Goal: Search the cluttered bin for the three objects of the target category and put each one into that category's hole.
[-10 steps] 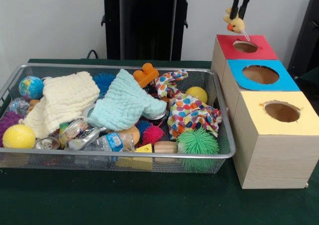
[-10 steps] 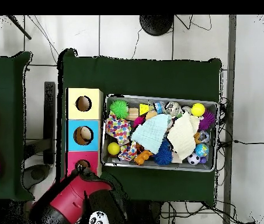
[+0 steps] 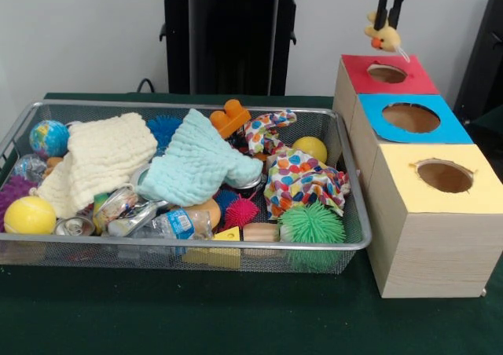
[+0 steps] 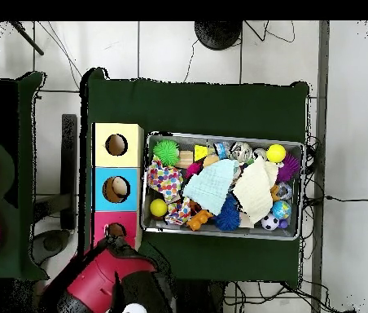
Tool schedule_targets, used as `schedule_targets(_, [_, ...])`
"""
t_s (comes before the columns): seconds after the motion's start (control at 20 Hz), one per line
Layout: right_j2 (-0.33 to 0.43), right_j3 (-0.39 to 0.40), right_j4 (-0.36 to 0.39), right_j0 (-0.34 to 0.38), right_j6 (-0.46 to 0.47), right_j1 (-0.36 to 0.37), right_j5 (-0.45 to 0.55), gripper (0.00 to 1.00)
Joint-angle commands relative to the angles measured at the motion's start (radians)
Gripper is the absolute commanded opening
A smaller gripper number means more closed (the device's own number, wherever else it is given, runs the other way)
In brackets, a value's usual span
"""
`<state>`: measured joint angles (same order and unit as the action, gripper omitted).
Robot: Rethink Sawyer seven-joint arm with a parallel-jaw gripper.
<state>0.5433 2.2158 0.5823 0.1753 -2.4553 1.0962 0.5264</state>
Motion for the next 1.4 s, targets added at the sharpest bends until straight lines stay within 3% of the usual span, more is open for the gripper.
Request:
schedule_targets(0.05, [-0.026, 0.042, -0.094, -0.030, -0.041, 0.090, 0.065, 0.00])
schedule_targets(0.2, [-0.038, 0.016, -0.115, -0.061, -0.062, 0.094, 0.082, 0.00])
schedule_targets(0.4, [-0.068, -0.058, -0.106, -0.091, -0.076, 0.030, 0.095, 0.00])
schedule_targets(0.7, [-0.120, -0.129, -0.084, -0.162, -0.123, -0.010, 0.116, 0.00])
schedule_targets(1.4, [-0.313, -0.208, -0.010, -0.297, -0.173, -0.251, -0.078, 0.00])
